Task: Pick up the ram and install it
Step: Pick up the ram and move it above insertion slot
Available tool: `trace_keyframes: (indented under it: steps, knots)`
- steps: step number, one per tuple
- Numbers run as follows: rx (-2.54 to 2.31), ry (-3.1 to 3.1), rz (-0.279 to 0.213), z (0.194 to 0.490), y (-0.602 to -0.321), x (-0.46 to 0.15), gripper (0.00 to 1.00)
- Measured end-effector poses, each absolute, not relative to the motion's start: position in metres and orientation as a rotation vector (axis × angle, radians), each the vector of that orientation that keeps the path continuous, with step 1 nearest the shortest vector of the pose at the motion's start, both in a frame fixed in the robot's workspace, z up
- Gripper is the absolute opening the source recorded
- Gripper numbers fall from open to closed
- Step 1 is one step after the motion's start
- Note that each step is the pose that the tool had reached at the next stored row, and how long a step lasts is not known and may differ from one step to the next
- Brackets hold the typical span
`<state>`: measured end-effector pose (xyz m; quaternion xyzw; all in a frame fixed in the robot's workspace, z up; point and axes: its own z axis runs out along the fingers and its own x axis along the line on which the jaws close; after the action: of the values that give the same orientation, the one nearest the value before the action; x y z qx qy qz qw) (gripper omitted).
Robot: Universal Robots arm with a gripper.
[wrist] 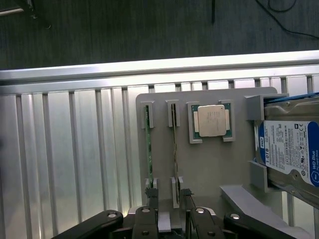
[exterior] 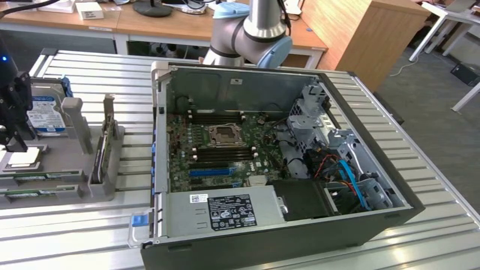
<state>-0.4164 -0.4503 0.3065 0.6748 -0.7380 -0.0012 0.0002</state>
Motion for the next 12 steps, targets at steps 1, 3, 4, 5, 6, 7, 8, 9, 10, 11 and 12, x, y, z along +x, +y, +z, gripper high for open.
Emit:
trace_keyframes:
  steps: [1,3,4,5,6,7,8,9,10,11,12]
  knots:
    - [2.12,-2.318,-0.004,0.3065,-0.4504,-0.4164,0.31]
    - [2.12,-2.318,-0.004,0.306,-0.4507,-0.4164,0.31]
    - [2.12,-2.318,-0.004,0.306,-0.4516,-0.4164,0.31]
    - [2.12,-2.318,-0.004,0.306,-0.4523,-0.4164,0.31]
    - [2.12,-2.318,-0.004,0.306,-0.453,-0.4164,0.31]
    - [2.12,-2.318,-0.004,0.306,-0.4535,-0.4164,0.31]
    - [2.12,-2.318,-0.004,0.306,-0.4536,-0.4164,0.31]
    - [2.12,-2.318,-0.004,0.306,-0.4536,-0.4165,0.31]
    - [2.12,-2.318,-0.004,0.306,-0.4536,-0.4164,0.31]
    - [2.12,-2.318,-0.004,0.306,-0.4536,-0.4164,0.31]
    - [2.12,-2.318,-0.004,0.3058,-0.4537,-0.4164,0.31]
